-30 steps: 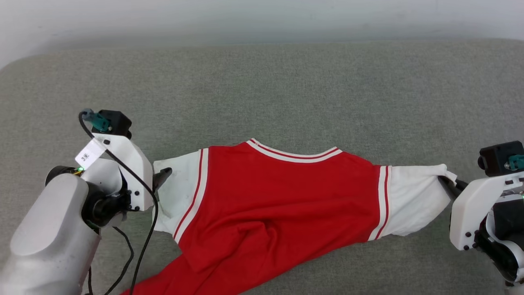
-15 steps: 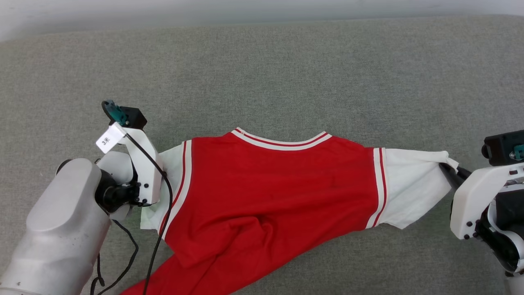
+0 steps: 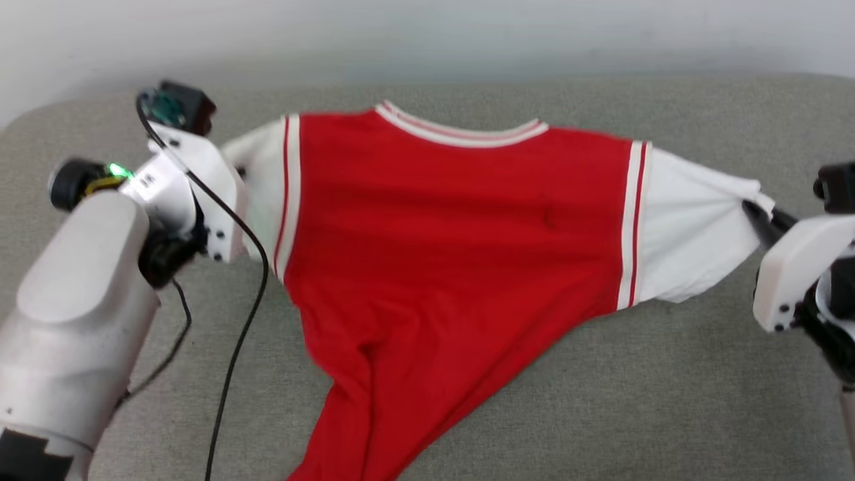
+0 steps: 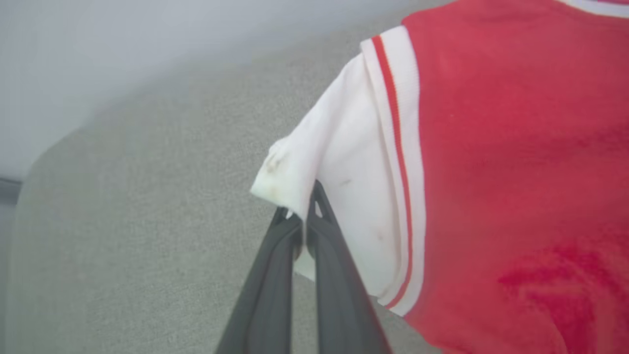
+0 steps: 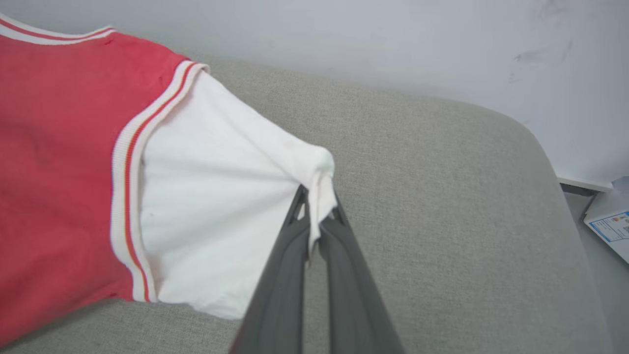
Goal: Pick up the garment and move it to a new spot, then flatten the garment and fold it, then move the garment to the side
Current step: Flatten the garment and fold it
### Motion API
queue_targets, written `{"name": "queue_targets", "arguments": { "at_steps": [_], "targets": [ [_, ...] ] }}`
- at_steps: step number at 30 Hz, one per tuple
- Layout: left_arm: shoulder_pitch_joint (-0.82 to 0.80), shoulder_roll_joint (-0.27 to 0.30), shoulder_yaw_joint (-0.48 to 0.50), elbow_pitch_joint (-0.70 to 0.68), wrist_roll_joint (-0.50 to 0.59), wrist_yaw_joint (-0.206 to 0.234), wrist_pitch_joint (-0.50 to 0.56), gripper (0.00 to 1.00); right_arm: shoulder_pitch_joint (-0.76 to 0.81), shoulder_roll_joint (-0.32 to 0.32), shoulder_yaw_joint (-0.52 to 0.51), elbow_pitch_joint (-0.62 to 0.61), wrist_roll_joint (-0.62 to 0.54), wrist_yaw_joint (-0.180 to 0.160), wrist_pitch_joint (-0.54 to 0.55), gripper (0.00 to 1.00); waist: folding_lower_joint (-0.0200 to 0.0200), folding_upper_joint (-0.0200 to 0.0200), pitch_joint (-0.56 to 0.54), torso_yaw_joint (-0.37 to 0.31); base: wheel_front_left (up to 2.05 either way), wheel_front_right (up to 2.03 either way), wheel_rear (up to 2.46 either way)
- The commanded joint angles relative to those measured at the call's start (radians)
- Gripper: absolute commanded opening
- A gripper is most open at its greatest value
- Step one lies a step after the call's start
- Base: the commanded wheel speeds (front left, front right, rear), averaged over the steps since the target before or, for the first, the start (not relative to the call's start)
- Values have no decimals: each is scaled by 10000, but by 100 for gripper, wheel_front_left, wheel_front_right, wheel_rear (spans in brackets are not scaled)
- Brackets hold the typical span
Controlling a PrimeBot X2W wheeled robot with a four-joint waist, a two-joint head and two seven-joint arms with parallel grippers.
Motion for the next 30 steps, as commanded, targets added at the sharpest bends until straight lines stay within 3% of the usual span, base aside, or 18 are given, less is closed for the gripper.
{"name": "queue_targets", "arguments": {
  "at_steps": [1, 8, 14, 20, 30],
  "targets": [
    [-380, 85, 57, -3, 207, 102, -492, 0, -555, -173, 137, 294, -3, -17, -139, 0, 0, 0, -170, 59, 0, 0, 0],
    [-1976, -41, 415, 267, 763, 586, -2211, 0, -3136, -421, 594, 1674, 6, -17, -753, 0, 0, 0, 67, 93, 0, 0, 0],
    [-4119, -187, 732, 784, 1266, 953, -3813, 0, -6407, -516, 935, 3200, -300, -17, -1666, 0, 0, 0, 967, 82, 0, 0, 0],
    [-5872, -11, 925, 1219, 1660, 932, -5027, 0, -9065, -415, 1042, 4273, -819, -17, -2559, 0, 0, 0, 1830, 54, 0, 0, 0],
    [-7670, 78, 978, 1731, 1913, 695, -6456, 0, -11853, -295, 1286, 5491, -1372, -17, -3533, 0, 0, 0, 3018, 39, 0, 0, 0]
  ]
}}
